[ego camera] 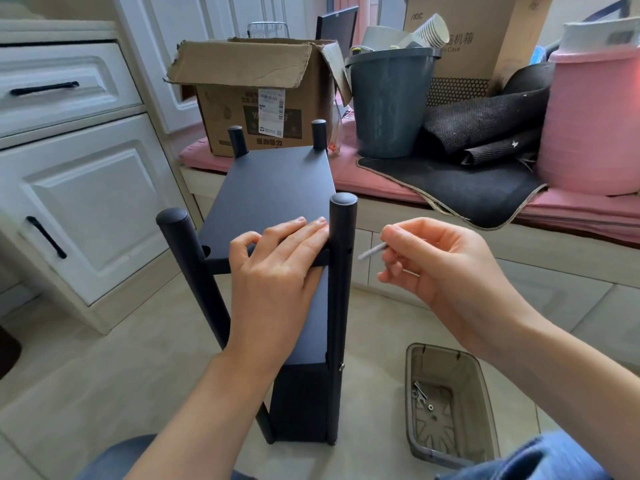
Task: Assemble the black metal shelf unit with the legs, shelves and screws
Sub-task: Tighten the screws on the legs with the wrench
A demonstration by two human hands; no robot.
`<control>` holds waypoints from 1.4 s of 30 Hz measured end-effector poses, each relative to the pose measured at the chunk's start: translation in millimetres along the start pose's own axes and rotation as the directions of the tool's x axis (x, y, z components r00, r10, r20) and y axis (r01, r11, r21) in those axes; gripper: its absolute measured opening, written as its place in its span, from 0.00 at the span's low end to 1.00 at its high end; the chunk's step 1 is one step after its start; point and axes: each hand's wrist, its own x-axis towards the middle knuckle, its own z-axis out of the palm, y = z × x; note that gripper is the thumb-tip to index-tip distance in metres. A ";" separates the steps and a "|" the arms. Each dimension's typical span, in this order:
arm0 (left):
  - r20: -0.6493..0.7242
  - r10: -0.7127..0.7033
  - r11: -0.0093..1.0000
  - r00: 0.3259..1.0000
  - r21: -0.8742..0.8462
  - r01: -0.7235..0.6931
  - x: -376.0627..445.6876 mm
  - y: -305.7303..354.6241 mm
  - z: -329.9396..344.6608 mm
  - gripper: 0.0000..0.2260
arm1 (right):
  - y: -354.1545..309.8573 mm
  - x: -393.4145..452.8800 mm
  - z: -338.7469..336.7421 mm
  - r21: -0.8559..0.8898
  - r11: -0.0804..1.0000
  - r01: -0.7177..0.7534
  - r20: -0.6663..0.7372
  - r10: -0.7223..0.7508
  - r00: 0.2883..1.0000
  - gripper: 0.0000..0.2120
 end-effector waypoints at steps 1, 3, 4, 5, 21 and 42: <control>0.000 0.001 1.000 1.000 0.007 -0.001 0.1 0.4 0.3 0.14 | -0.6 -1.2 -0.6 -0.034 0.999 0.020 -0.003 -0.020 1.000 0.04; 0.000 0.006 1.000 1.000 0.022 -0.006 0.6 0.4 0.3 0.14 | -1.0 -3.3 -0.9 -0.080 0.996 0.047 -0.013 -0.048 0.999 0.02; 0.001 0.007 1.000 1.000 0.027 -0.007 0.6 0.3 0.0 0.14 | -0.9 -4.2 -0.9 -0.087 0.995 0.053 -0.018 -0.055 0.998 0.02; 0.002 0.007 1.000 1.000 0.029 -0.007 0.8 0.4 -0.6 0.14 | -1.0 -4.9 -0.5 -0.091 0.994 0.057 -0.022 -0.059 0.998 0.01; -0.024 -0.031 0.999 0.999 -0.036 0.030 5.8 1.6 -3.6 0.12 | 0.8 -15.5 2.6 -0.128 0.988 0.088 -0.062 -0.096 0.993 0.07; -0.114 -0.322 0.898 0.940 -0.352 0.265 -4.6 30.1 -35.4 0.06 | 1.3 -14.7 10.7 -0.218 0.969 0.112 0.014 -0.111 0.994 0.12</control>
